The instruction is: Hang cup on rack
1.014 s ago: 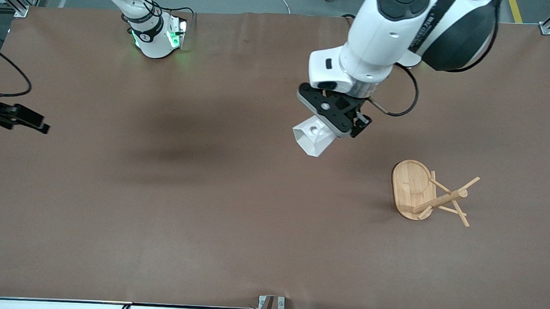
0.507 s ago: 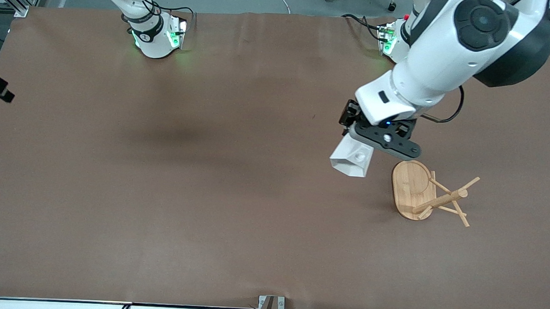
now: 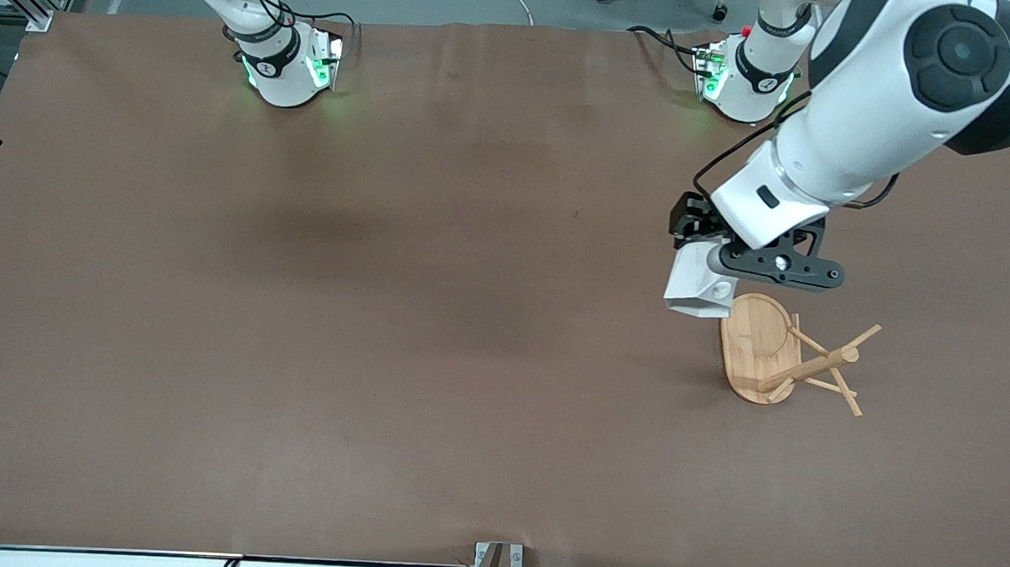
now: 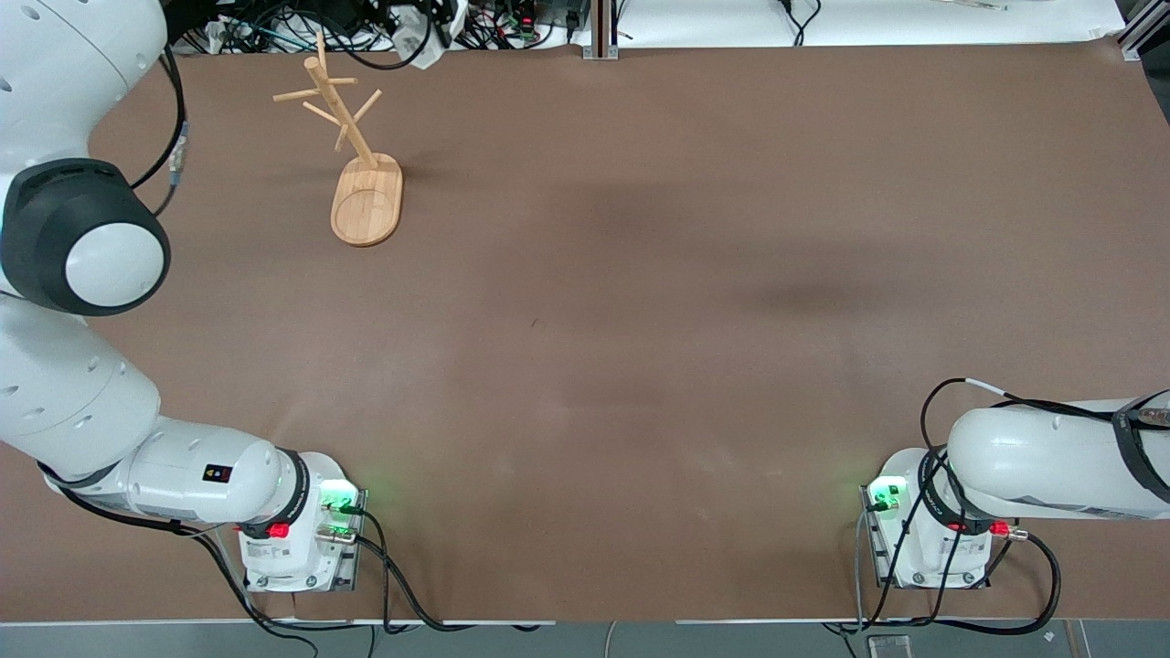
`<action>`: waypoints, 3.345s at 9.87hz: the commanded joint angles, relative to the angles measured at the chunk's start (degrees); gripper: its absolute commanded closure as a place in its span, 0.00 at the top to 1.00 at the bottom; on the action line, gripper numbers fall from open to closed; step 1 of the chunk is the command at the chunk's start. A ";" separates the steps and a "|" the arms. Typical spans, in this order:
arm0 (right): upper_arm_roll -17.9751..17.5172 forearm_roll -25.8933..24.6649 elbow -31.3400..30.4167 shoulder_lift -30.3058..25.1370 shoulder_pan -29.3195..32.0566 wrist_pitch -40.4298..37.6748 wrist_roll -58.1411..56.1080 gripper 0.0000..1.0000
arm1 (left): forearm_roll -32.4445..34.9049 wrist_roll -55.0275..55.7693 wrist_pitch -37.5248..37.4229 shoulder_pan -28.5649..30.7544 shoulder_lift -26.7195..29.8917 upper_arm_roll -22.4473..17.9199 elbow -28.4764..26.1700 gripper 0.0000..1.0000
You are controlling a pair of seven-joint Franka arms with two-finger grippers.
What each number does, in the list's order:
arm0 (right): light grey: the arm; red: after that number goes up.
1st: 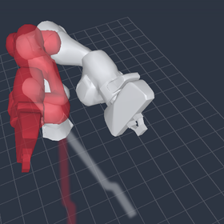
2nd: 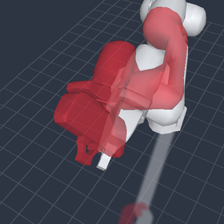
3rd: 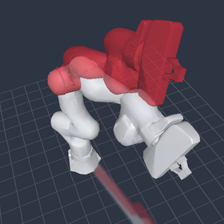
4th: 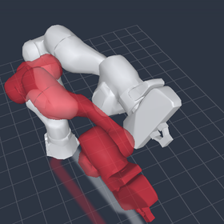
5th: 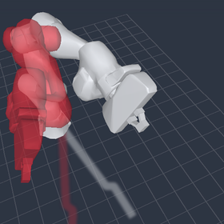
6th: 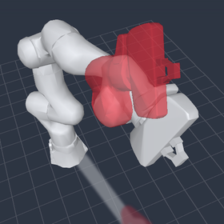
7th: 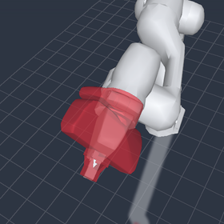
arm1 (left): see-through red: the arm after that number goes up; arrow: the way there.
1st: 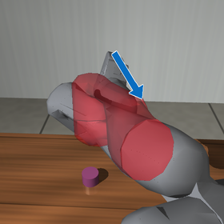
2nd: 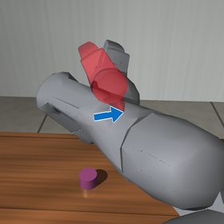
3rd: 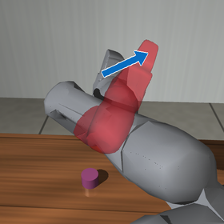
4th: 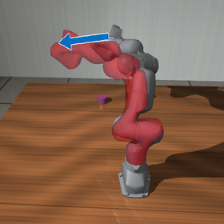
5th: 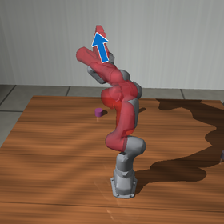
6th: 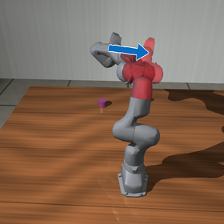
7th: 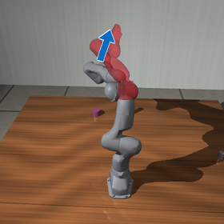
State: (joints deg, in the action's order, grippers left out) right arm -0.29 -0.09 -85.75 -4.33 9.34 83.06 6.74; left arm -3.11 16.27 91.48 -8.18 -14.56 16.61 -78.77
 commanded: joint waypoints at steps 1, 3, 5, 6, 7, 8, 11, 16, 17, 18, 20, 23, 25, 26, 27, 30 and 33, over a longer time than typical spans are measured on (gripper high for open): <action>-0.24 0.01 0.67 0.02 -0.11 -1.49 -0.49 1.00 | -1.29 -6.13 4.89 0.53 7.15 -2.71 -14.51 0.00; -0.24 0.09 0.67 0.02 -0.20 -1.49 -3.13 1.00 | -3.22 -12.02 14.04 1.84 11.29 -3.86 -25.60 0.00; -0.50 0.09 0.58 0.02 -0.28 -1.41 -3.05 1.00 | -3.57 -16.95 22.38 1.85 11.22 -5.96 -31.50 0.00; -1.03 0.09 0.50 0.02 -0.29 -1.41 -3.05 1.00 | -5.23 -18.88 25.99 1.76 11.22 -6.32 -34.32 0.00; -1.03 0.09 0.50 0.02 -0.20 -1.32 -3.14 1.00 | -5.68 -20.21 27.51 1.85 11.05 -6.76 -35.91 0.00; -1.03 0.09 0.50 0.02 -0.11 -1.32 -3.05 1.00 | -5.68 -23.01 28.91 1.68 10.78 -8.85 -37.23 0.00; -1.03 0.09 0.41 0.02 -0.02 -1.32 -3.05 1.00 | -5.86 -30.50 31.20 1.67 8.41 -11.33 -37.51 0.00; -1.03 0.09 0.41 0.02 -0.02 -1.32 -2.96 1.00 | -5.77 -31.91 34.90 1.59 5.33 -11.77 -36.90 0.00; -0.95 0.09 0.41 0.02 -0.02 -1.41 -3.05 1.00 | -5.77 -32.17 34.82 1.76 5.33 -12.82 -36.55 0.00; -0.94 -0.08 0.41 0.02 -0.02 -1.32 -3.14 1.00 | -5.86 -33.57 34.82 1.76 5.33 -13.26 -36.20 0.00; -0.94 -0.26 0.41 0.02 -0.02 -1.23 -3.14 1.00 | -5.86 -35.25 34.82 1.85 5.16 -14.40 -36.02 0.00; -0.94 -0.61 0.32 0.02 -0.02 -1.32 -3.14 1.00 | -6.03 -37.01 34.90 1.94 4.63 -15.72 -35.93 0.01; -0.94 -0.61 0.32 0.02 0.06 -1.32 -3.14 1.00 | -6.03 -37.27 34.90 2.03 4.63 -16.25 -35.93 0.01; -0.94 -0.61 0.32 0.02 0.07 -1.41 -3.14 1.00 | -6.03 -37.27 34.90 2.03 4.45 -16.86 -35.93 0.04; -0.94 -0.61 0.32 0.02 0.15 -1.41 -3.14 1.00 | -6.12 -37.27 34.90 2.03 4.19 -17.05 -35.93 0.08; -0.94 -0.61 0.23 0.02 0.15 -1.50 -3.14 1.00 | -6.12 -37.27 34.82 2.11 3.84 -17.13 -35.67 1.00; -0.94 -0.61 0.23 0.02 0.15 -1.50 -3.14 1.00 | -6.21 -36.05 34.64 2.03 4.45 -17.13 -35.49 1.00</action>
State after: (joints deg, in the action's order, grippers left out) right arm -1.09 -0.20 -85.75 -4.22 9.21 82.11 4.15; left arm -8.09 -19.25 125.71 -6.09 -9.16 -0.29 -114.00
